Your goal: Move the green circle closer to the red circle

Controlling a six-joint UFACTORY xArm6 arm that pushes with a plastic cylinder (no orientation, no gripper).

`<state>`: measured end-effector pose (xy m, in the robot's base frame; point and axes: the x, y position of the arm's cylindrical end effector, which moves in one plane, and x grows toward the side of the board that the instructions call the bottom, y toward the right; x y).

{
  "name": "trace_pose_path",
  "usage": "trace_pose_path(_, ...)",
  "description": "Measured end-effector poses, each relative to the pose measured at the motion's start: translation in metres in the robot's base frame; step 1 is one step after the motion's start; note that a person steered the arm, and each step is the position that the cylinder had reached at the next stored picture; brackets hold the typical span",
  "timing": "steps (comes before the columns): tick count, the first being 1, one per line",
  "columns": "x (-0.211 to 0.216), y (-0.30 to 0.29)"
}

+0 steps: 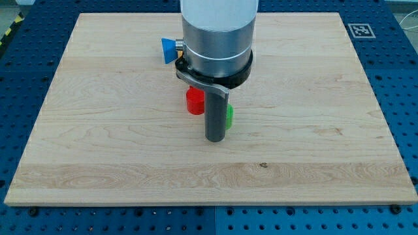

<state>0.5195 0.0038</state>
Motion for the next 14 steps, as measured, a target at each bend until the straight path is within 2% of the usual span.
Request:
trace_pose_path(2, 0.006, 0.052)
trace_pose_path(3, -0.013, 0.068)
trace_pose_path(4, -0.041, 0.064)
trace_pose_path(5, -0.046, 0.055)
trace_pose_path(11, -0.004, 0.012)
trace_pose_path(14, -0.003, 0.005)
